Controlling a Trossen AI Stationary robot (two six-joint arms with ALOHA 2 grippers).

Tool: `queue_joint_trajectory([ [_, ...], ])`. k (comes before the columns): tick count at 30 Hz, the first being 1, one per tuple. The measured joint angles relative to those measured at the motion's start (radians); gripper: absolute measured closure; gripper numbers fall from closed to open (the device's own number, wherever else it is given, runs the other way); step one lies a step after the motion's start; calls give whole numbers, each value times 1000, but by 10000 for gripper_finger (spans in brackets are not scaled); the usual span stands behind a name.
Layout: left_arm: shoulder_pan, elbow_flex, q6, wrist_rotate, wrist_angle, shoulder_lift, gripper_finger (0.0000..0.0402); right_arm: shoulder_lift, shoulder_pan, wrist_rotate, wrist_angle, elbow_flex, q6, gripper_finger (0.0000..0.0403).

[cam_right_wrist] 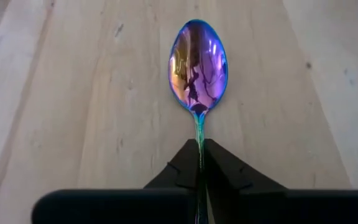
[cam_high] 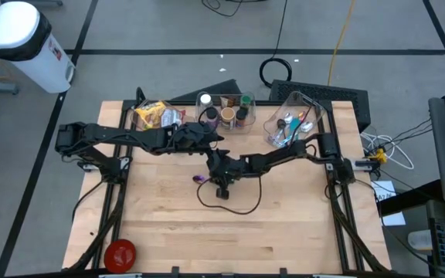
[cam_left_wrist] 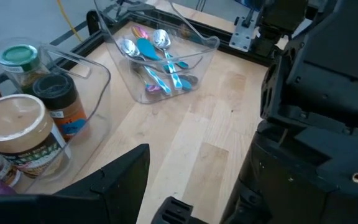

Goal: Pick & Place Food Item
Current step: Put the violet spoon into the right transparent bin

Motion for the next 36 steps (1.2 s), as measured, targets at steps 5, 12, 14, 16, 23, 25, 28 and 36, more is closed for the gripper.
queue_joint_trajectory([
  [5, 0, 0, -1, 0, 4, 0, 117, -34, -1, -42, -74, -2, -47, 397],
  [12, -1, 0, 1, 10, -3, 0, 117, -171, 16, -64, -270, -10, -51, 400],
  [14, -1, 0, 3, 10, -3, 0, 117, -220, 29, -59, -291, -13, -51, 401],
  [16, -1, 0, 3, 10, -3, 0, 117, -270, 45, -52, -308, -34, -51, 401],
  [23, -1, 0, 3, 7, -1, 0, 117, -497, 107, -25, -354, -152, -36, 402],
  [25, -1, 0, 2, 7, -1, 0, 117, -576, 124, 12, -349, -201, -18, 402],
  [28, -1, 0, 2, 6, -1, 0, 117, -694, 141, 75, -348, -267, 2, 402],
  [36, -1, 0, 2, 5, 0, 0, 117, -1034, 159, 272, -302, -431, 55, 402],
])
